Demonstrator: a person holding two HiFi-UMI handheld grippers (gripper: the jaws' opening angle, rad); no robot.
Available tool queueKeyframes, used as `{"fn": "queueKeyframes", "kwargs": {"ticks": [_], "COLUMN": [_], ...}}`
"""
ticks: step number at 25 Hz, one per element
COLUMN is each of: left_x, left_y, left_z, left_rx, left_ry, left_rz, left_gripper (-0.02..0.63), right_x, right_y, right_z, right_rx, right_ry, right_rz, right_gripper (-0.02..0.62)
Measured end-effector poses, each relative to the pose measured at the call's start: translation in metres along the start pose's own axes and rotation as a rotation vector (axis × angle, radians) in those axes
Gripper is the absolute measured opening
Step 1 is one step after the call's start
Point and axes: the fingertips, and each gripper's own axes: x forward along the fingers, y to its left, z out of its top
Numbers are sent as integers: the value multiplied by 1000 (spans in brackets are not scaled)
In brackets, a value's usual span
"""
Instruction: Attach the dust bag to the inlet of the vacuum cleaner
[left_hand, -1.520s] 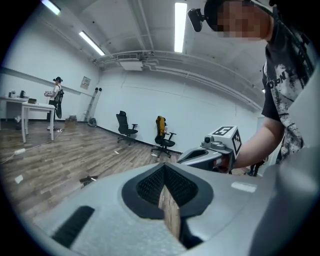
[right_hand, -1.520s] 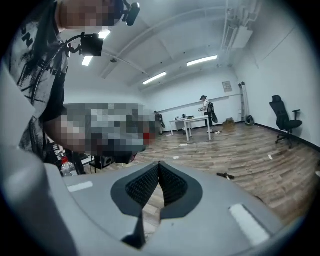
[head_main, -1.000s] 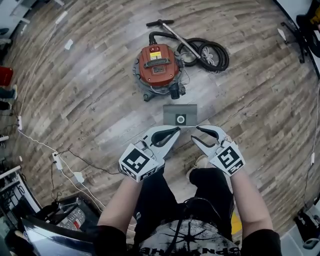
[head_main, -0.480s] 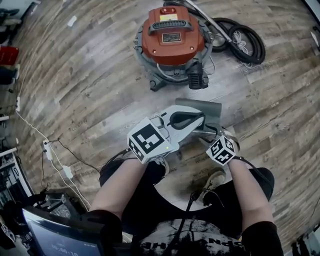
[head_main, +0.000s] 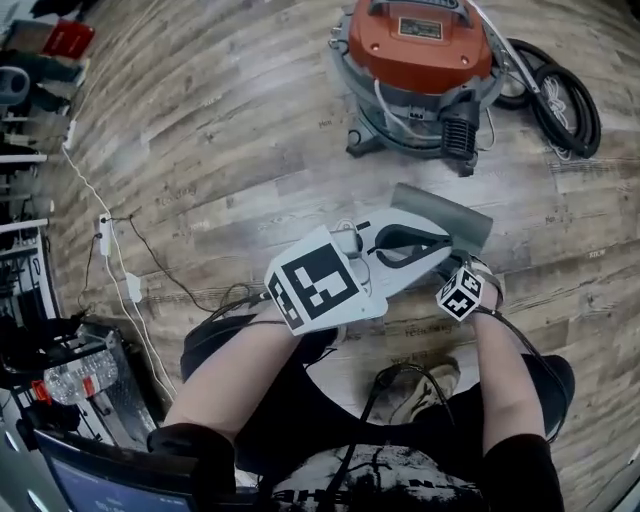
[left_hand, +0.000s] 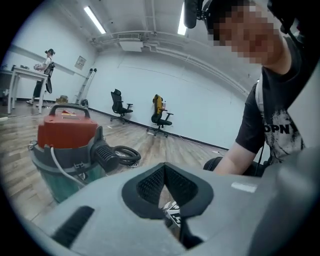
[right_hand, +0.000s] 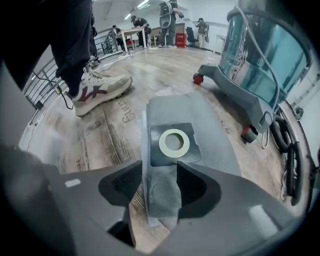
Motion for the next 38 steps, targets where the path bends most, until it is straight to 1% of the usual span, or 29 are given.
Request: {"fn": "queueKeyframes", "kwargs": {"ticks": [3, 5, 7, 8, 10, 12, 14, 17, 20, 22, 24, 27, 28, 29, 30, 32, 35, 36, 37, 38], "left_x": [-9, -10, -9, -8, -7, -7, -6, -2, 2, 7, 13, 23, 24, 26, 28, 35, 44, 46, 49, 52], "left_y": [8, 10, 10, 10, 10, 11, 12, 11, 11, 10, 11, 15, 15, 16, 19, 31, 49, 53, 57, 60], "left_z": [-16, -19, -18, -17, -16, -14, -14, -21, -34, -49, -70, -118, -138, -158, -177, -213, -263, -275, -284, -288], "left_rx": [-34, -47, -49, -47, -45, -49, -50, -35, -4, 26, 46, 62, 72, 93, 128, 230, 432, 477, 501, 509], "left_ry": [22, 25, 22, 22, 21, 17, 20, 50, 109, 169, 235, 364, 426, 493, 561, 690, 871, 906, 921, 920], "left_rz": [39, 47, 44, 42, 40, 38, 37, 33, 30, 24, 25, 39, 38, 40, 48, 78, 94, 93, 96, 103], "left_gripper": [2, 2, 2, 2, 2, 2, 2, 2, 2, 2, 2, 6, 93, 140, 152, 192, 196, 196, 193, 182], "right_x": [15, 22, 28, 29, 32, 32, 30, 18, -8, -32, -56, -84, -89, -93, -96, -101, -106, -109, -113, -117], "right_y": [2, 0, -2, -1, 0, 0, -2, -6, -16, -27, -37, -48, -49, -50, -51, -51, -50, -49, -50, -51], "right_z": [-8, -11, -13, -15, -17, -18, -17, -10, 2, 15, 26, 35, 36, 37, 37, 37, 44, 48, 50, 52], "right_rx": [-33, -38, -40, -46, -73, -90, -86, -84, -76, -55, -56, -75, -79, -82, -84, -77, -64, -54, -47, -42], "right_ry": [46, 66, 84, 92, 105, 114, 115, 97, 52, 1, -44, -91, -102, -110, -118, -134, -168, -184, -198, -210], "right_rz": [7, -1, -11, -14, -19, -21, -17, 0, 13, 18, 15, 18, 22, 26, 30, 38, 50, 55, 58, 56], "right_gripper": [222, 208, 167, 158, 83, 52, 21, 12, 11, 9, 9, 9, 9, 9, 9, 9, 9, 9, 9, 9]}}
